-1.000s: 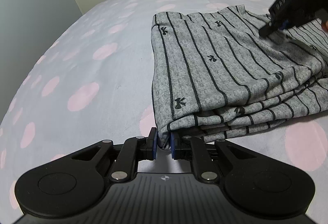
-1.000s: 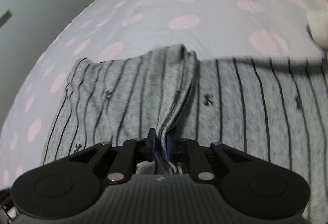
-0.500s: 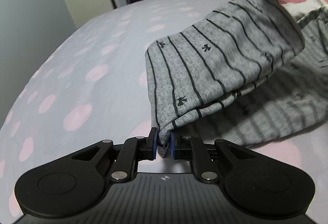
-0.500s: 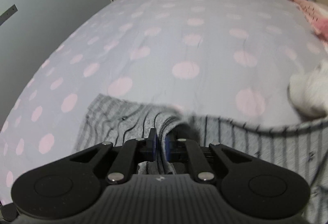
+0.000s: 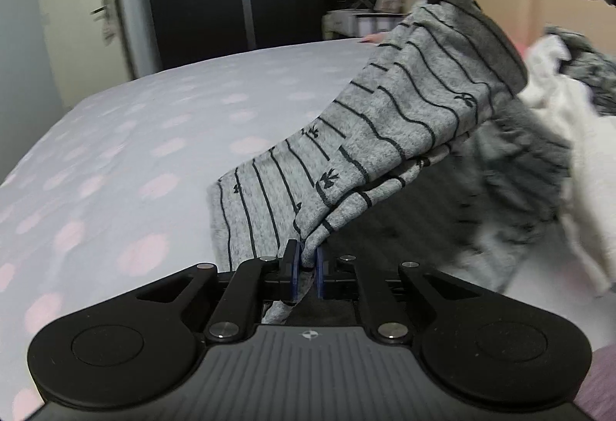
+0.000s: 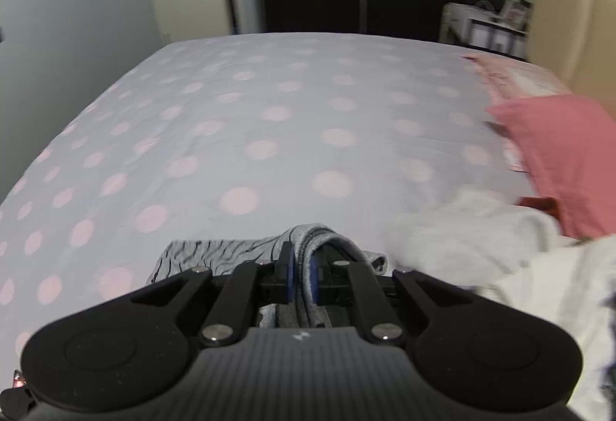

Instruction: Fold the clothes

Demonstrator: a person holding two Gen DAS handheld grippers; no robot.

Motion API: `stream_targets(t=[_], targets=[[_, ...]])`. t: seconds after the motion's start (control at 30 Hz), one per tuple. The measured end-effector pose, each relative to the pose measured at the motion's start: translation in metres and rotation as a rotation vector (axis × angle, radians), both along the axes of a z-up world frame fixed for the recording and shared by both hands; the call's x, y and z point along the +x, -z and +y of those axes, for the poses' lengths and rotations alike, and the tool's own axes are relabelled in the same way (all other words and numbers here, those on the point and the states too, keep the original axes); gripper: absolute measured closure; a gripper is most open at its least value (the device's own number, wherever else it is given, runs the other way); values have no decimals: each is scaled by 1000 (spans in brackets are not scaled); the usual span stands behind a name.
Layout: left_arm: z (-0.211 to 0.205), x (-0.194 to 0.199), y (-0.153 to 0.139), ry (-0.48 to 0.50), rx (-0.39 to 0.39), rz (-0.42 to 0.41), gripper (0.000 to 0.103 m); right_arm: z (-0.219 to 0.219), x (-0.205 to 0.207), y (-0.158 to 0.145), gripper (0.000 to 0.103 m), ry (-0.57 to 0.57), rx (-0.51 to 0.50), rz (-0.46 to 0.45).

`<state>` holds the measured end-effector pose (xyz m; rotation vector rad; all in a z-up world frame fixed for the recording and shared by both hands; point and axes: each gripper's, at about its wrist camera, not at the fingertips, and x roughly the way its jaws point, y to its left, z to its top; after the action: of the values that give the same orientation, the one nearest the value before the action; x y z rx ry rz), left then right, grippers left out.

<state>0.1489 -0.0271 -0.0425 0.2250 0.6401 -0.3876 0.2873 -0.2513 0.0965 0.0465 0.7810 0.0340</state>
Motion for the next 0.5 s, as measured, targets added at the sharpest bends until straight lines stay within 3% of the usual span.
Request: stream_targets(t=[0.17,0.33,0.5], targets=[[-43,-4,25,130,38,44,97,-49,-20,6,93,54,-58,24],[-74,-9,67,203,100,135,97,-96,-32,53,93,143,-62,111],[-84,-10,81,237,171,158,97,-127,-40,99,93,197,-53,190]])
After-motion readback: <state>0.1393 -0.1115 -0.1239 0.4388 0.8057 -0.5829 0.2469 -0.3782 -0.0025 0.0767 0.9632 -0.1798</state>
